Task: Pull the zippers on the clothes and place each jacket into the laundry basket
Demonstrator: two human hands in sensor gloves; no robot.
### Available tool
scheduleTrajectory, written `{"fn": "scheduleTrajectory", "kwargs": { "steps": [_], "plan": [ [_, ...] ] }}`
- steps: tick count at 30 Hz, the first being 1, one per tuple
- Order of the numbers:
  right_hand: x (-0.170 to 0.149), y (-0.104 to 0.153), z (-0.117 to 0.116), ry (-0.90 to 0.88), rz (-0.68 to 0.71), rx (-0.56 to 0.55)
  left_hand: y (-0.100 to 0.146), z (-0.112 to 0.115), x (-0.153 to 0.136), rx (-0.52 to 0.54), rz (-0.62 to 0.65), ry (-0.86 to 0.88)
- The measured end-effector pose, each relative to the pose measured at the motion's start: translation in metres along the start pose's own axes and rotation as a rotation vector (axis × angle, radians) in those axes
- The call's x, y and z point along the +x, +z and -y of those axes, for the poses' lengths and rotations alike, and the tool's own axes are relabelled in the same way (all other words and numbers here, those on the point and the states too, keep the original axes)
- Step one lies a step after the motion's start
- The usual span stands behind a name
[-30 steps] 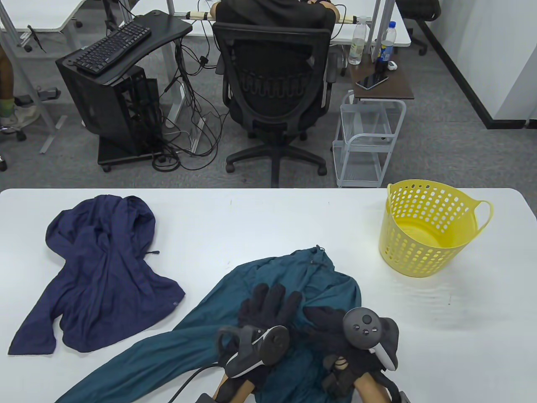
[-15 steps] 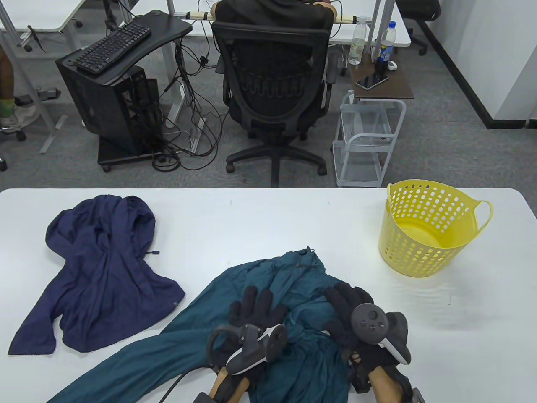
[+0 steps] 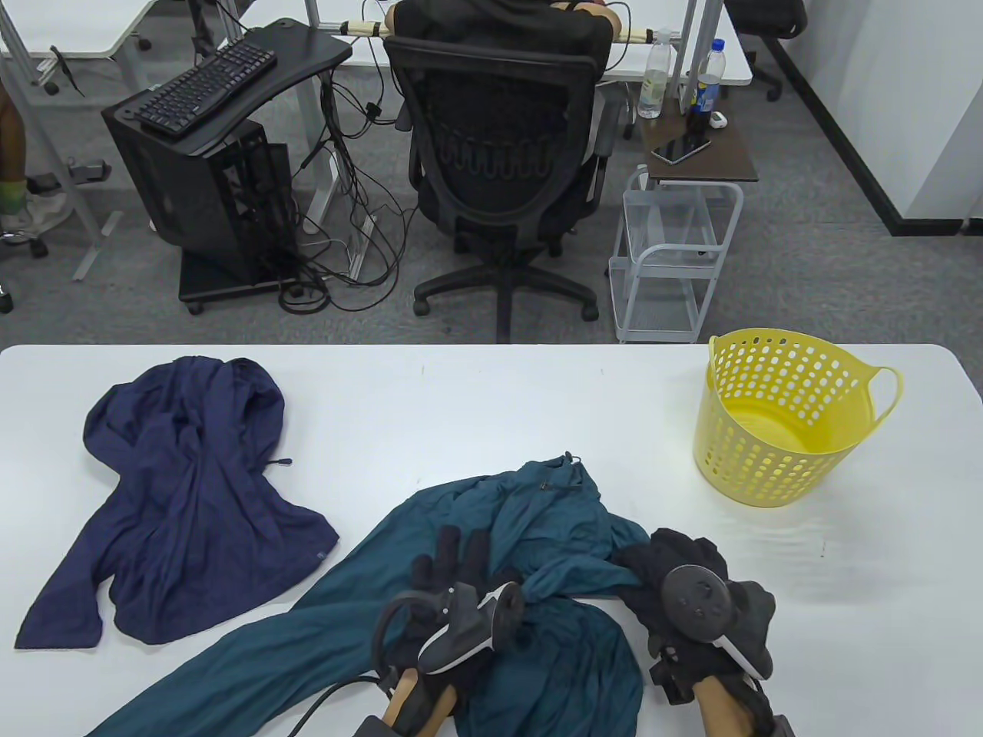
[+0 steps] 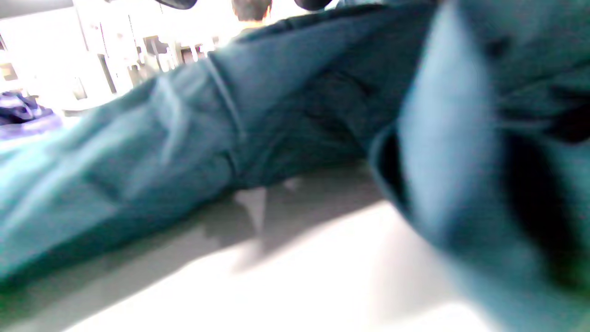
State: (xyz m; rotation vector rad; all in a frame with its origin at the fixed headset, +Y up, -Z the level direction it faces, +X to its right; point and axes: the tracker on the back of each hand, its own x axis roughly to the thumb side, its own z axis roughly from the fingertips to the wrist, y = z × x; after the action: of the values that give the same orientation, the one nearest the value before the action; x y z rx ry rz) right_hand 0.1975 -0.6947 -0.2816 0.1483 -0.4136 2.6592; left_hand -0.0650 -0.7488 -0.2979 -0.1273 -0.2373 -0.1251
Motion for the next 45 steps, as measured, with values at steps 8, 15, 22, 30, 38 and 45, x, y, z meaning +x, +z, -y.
{"fn": "scheduleTrajectory", "kwargs": {
  "steps": [8,15,22,30,38,45],
  "plan": [
    [0.016,0.004,0.007,-0.104,0.107,-0.013,0.019,-0.058,-0.004,-0.016,0.22,0.524],
    [0.016,0.004,0.002,-0.268,0.175,0.121,-0.011,-0.066,0.037,0.409,0.001,0.201],
    [0.009,-0.004,-0.024,-0.298,0.135,0.393,-0.005,-0.068,0.008,0.653,-0.142,0.257],
    [0.015,0.001,-0.062,-0.142,0.056,0.75,-0.003,-0.063,-0.021,0.695,-0.233,0.28],
    [0.005,0.0,-0.068,0.042,-0.028,0.654,-0.01,-0.054,-0.039,0.67,-0.302,0.324],
    [-0.029,-0.009,-0.022,0.023,-0.213,0.286,-0.011,-0.051,-0.044,0.654,-0.316,0.334]
  ]
}}
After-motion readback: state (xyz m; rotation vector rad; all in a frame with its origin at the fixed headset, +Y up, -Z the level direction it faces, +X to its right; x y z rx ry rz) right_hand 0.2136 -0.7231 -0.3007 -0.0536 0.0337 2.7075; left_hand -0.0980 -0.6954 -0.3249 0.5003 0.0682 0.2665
